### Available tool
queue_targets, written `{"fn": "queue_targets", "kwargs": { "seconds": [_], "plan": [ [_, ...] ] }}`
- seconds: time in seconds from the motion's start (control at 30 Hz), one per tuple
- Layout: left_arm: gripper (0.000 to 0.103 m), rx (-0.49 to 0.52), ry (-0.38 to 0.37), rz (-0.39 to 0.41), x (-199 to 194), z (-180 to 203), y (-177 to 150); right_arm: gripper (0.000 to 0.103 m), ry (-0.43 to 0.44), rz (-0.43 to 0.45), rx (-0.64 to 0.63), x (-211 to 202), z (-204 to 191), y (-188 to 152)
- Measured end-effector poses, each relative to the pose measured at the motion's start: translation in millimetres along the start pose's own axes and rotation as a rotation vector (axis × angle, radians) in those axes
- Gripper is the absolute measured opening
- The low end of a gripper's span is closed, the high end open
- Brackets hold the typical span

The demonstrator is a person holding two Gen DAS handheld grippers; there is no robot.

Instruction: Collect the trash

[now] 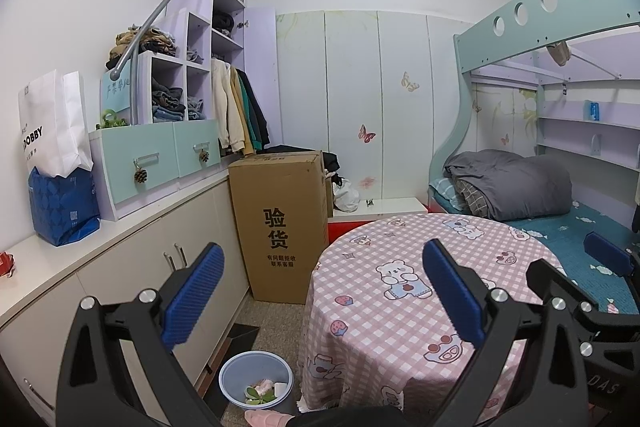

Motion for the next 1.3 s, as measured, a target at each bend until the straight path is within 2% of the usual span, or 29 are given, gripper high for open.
{"fn": "queue_targets", "kwargs": {
  "seconds": [0.57,1.3],
  "plan": [
    [0.097,0.001,-0.005,-0.014,8,0,-5,0.093,0.01,-0.018,0.01,10,1,1],
    [0.097,0.001,-0.001,-0.071,46,1,-10,0.093,0.018,-0.07,0.022,47,8,-8]
  ]
}}
Point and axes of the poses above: each gripper's, at about its wrist camera, not at the fingertips, and x roughly the way its jaws point, z to its right, y to its top, the point moved 4 cm from there along x, roughly the way its jaws point, and after that the axes turned 6 degrees about y, right-handed, at the moved point
